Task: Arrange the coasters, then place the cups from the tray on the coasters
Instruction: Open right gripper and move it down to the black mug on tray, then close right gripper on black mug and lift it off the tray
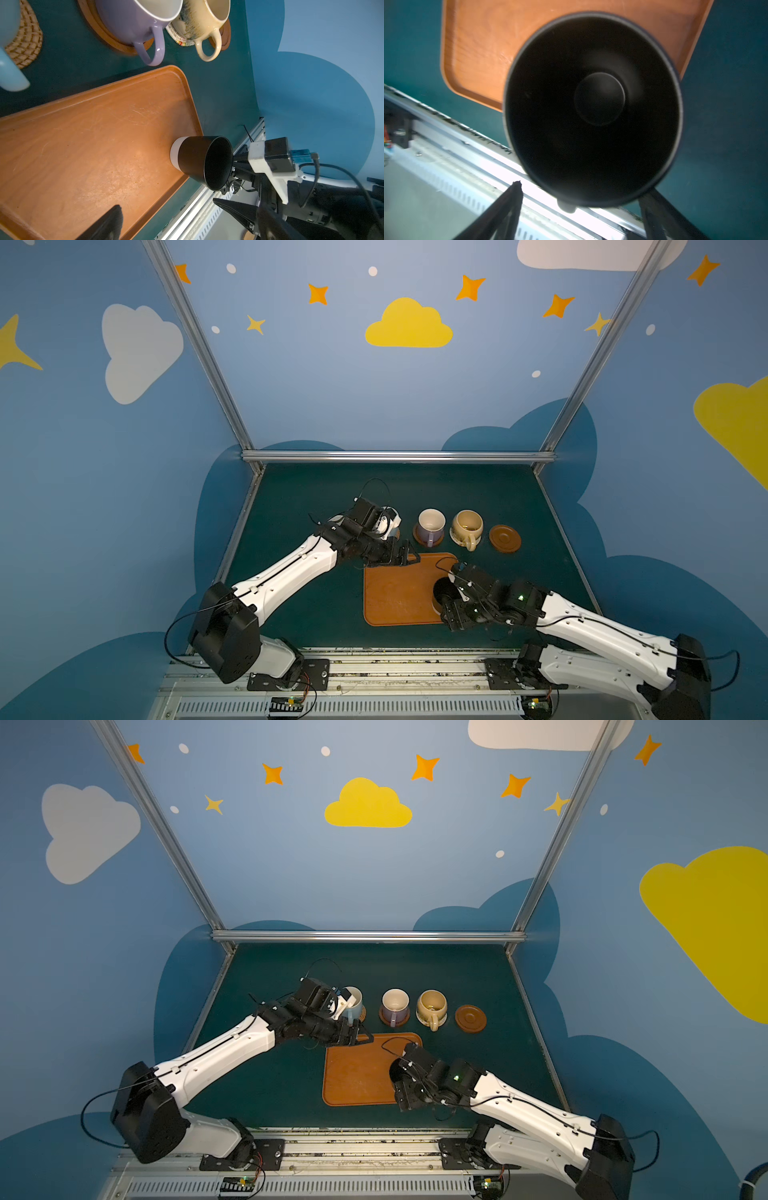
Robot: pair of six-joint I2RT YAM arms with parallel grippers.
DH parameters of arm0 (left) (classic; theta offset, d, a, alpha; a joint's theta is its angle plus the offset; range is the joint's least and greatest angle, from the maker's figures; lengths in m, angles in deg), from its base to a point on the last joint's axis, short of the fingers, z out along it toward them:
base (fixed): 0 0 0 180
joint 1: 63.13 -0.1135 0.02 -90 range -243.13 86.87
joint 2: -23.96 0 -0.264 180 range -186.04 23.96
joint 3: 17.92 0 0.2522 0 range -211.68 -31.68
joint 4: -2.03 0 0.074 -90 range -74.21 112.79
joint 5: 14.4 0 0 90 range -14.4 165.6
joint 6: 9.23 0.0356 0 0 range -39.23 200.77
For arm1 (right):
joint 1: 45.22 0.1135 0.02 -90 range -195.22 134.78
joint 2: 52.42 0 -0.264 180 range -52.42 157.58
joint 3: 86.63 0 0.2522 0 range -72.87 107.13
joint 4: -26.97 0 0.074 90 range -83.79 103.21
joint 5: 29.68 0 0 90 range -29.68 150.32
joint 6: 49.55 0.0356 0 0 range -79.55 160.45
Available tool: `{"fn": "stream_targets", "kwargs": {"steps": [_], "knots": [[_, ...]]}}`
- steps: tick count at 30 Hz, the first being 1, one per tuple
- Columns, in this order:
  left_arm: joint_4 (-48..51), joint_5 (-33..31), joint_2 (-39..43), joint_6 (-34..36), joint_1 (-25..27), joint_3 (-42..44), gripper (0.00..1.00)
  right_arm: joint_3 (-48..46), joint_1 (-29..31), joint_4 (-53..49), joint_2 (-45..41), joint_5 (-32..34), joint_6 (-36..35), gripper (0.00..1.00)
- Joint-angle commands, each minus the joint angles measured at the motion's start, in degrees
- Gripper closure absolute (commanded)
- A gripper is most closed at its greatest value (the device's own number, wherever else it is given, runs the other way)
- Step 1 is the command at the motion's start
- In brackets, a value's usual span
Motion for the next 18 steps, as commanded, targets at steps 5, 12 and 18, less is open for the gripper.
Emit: {"fn": "stream_targets", "kwargs": {"steps": [5,12,18], "knots": [[-0.98,0.47,2.81,-1.79,0.05,3.66,0.01,-0.18,2.86,-0.72,4.13,8.26,6.32,0.32],[0.13,-0.52,4.46,-4.61,0.15,5.95,0.01,-0.72,4.37,-0.08,5.97,9.81,8.24,0.42],[-3.27,-0.56,6.07,-8.21,0.47,9.75,0.01,-1.01,5.70,2.31,7.19,10.04,7.34,0.53]]}}
